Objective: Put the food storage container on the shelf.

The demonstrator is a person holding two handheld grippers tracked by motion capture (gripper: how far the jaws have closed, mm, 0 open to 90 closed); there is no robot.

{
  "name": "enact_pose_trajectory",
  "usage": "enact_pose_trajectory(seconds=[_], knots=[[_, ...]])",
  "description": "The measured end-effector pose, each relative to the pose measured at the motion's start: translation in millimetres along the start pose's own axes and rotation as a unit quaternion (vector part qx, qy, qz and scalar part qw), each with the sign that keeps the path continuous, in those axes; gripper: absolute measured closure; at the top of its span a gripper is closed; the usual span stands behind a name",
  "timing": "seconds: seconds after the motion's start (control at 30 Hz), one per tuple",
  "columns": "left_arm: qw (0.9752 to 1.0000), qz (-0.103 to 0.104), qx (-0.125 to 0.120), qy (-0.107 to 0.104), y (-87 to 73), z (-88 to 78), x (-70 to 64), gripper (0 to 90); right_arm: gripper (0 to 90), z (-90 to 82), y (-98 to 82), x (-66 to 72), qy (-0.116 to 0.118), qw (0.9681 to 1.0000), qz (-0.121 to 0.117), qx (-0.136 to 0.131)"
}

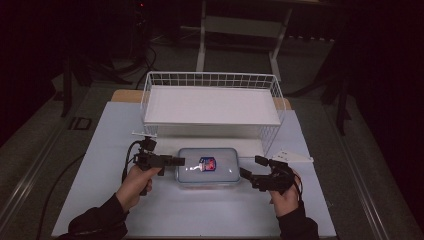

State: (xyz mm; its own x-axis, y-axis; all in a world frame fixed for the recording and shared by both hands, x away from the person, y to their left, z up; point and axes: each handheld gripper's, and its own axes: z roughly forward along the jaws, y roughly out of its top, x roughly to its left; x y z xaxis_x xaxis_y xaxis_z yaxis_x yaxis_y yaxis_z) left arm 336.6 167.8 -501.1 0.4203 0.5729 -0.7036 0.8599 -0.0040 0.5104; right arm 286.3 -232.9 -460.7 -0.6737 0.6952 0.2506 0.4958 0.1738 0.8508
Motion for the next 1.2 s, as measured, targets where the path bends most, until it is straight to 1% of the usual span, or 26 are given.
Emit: enact_pose_trajectory(seconds=[0.07,0.1,0.17,0.23,0.27,0.3,0.37,0.4,0.43,0.47,0.5,0.53,0.57,0.6,0.67,0.73,0.8,0.93,1.0,1.07,1.1,1.13,1.17,1.2], knots=[[0.9997,-0.025,0.005,-0.004,-0.1,2.0,5.2,14.6,14.0,4.4,-1.3,-4.3,0.005,0.9997,0.019,0.015],[0.9995,-0.027,0.011,-0.009,-0.2,3.2,7.6,16.2,13.4,6.2,-1.9,-6.2,0.007,0.9994,0.029,0.02],[0.9986,-0.046,0.023,-0.013,-0.8,6.3,10.7,18.6,13.1,10.6,-2.6,-9.7,0.012,0.9986,0.042,0.03],[0.9979,-0.056,0.028,-0.016,-1.7,8.1,13.9,21.7,12.8,13.4,-2.8,-11.6,0.009,0.9984,0.045,0.035],[0.9974,-0.063,0.034,-0.015,-2.2,9.5,15.3,25.4,12.9,14.9,-2.6,-12.5,0.007,0.9979,0.051,0.038],[0.997,-0.067,0.037,-0.015,-2.8,10.5,16.7,26.4,13.1,16.9,-2.4,-13.4,0.007,0.9974,0.058,0.042],[0.9956,-0.08,0.046,-0.019,-3.5,12.8,19.6,34.6,14.1,19.5,-2.0,-14.9,0.014,0.9965,0.065,0.049],[0.9954,-0.079,0.051,-0.019,-4.1,13.8,20.8,37.5,14.3,21.1,-1.7,-15.2,0.011,0.996,0.068,0.056],[0.9952,-0.081,0.049,-0.027,-4.9,15.1,21.8,41.0,14.5,22.6,-1.5,-15.4,0.011,0.9957,0.069,0.062],[0.9952,-0.082,0.045,-0.028,-6.0,15.7,22.1,41.0,15.8,23.6,-1.4,-15.6,0.01,0.9954,0.07,0.065],[0.9954,-0.08,0.044,-0.028,-6.1,15.7,21.9,40.7,16.4,24.7,-1.3,-15.8,0.008,0.9948,0.074,0.07],[0.9962,-0.069,0.045,-0.027,-5.9,14.8,21.4,41.0,16.5,25.6,-1.4,-16.2,0.008,0.9943,0.078,0.072],[0.9966,-0.064,0.045,-0.024,-5.5,12.9,20.6,42.7,18.5,25.9,-1.6,-17.1,0.011,0.9938,0.084,0.072],[0.9966,-0.066,0.044,-0.025,-5.9,12.8,20.6,44.8,20.3,26.0,-2.0,-17.7,0.011,0.9933,0.087,0.074],[0.9964,-0.069,0.041,-0.027,-6.9,12.5,20.9,45.2,21.2,26.8,-3.1,-19.4,0.011,0.9924,0.094,0.079],[0.9966,-0.065,0.043,-0.028,-7.0,12.2,20.3,45.6,22.5,27.8,-4.9,-21.9,0.016,0.9904,0.107,0.086],[0.9965,-0.063,0.043,-0.034,-7.7,10.9,21.3,46.7,24.1,28.8,-7.1,-25.0,0.024,0.9886,0.117,0.091],[0.997,-0.054,0.039,-0.041,-10.2,8.1,19.0,48.9,24.7,31.2,-10.5,-30.0,0.038,0.9847,0.141,0.095],[0.9977,-0.038,0.037,-0.043,-11.6,6.6,17.6,49.7,26.1,32.4,-11.5,-30.9,0.038,0.9841,0.146,0.094],[0.998,-0.027,0.035,-0.045,-12.9,5.4,15.9,50.5,26.2,33.8,-11.7,-31.0,0.043,0.9836,0.146,0.096],[0.9979,-0.027,0.034,-0.049,-13.2,4.8,15.6,51.2,27.1,34.8,-11.7,-31.4,0.043,0.9835,0.146,0.098],[0.9979,-0.022,0.034,-0.05,-13.7,4.2,14.9,51.9,27.9,35.6,-11.5,-31.8,0.046,0.9831,0.147,0.098],[0.9979,-0.022,0.034,-0.05,-13.7,4.2,14.9,52.1,27.9,35.6,-11.5,-31.8,0.046,0.9831,0.147,0.098],[0.998,-0.014,0.034,-0.052,-14.8,3.0,14.4,52.5,29.4,37.2,-11.3,-33.4,0.049,0.9821,0.151,0.101]])
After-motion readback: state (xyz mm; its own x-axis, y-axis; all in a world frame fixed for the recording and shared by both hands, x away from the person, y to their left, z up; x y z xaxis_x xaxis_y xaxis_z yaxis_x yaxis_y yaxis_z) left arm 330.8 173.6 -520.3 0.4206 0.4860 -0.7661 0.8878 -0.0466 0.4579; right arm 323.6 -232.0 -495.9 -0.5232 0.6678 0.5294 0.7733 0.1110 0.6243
